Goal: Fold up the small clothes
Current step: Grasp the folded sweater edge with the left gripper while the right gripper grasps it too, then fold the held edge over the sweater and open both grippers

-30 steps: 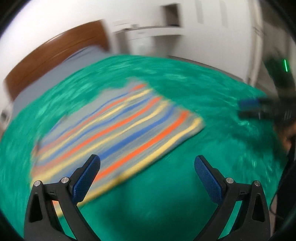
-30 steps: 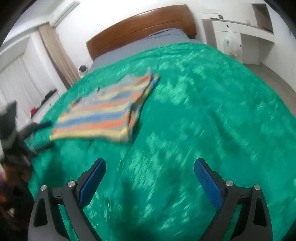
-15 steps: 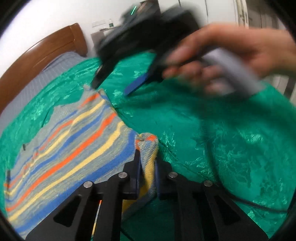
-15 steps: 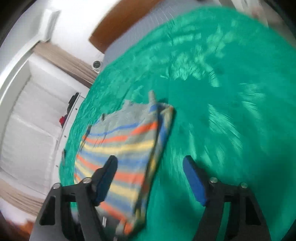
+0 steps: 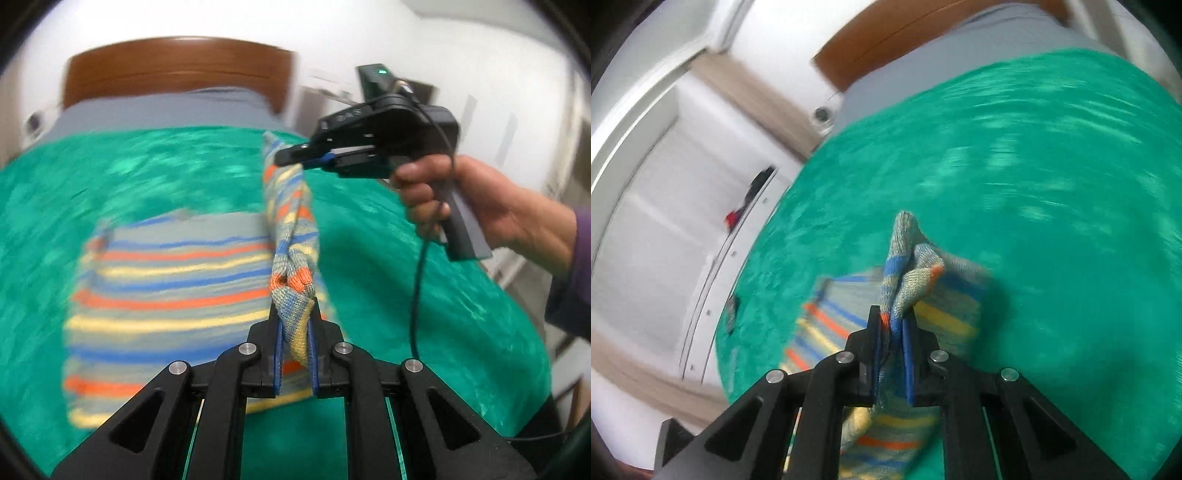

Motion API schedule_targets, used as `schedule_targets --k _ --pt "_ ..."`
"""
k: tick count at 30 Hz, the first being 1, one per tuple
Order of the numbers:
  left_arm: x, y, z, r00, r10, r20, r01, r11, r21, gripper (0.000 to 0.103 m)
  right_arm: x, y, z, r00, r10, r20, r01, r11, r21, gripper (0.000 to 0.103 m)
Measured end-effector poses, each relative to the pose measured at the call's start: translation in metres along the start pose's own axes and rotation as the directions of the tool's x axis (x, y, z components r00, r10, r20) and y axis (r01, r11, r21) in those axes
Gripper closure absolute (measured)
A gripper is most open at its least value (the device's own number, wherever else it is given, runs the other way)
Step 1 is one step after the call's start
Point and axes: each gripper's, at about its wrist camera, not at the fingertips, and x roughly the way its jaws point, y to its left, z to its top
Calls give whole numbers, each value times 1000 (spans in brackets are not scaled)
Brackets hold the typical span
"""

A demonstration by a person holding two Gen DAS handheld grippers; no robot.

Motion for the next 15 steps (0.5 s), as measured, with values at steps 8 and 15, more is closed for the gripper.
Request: schedule_targets --k 8,15 --pt "-19 104 -27 982 181 -59 -190 957 -218 89 150 103 12 991 8 -133 -27 990 -141 93" --pt "-34 133 -42 974 213 -82 -228 936 -270 27 178 112 -11 988 111 -108 -117 991 -57 66"
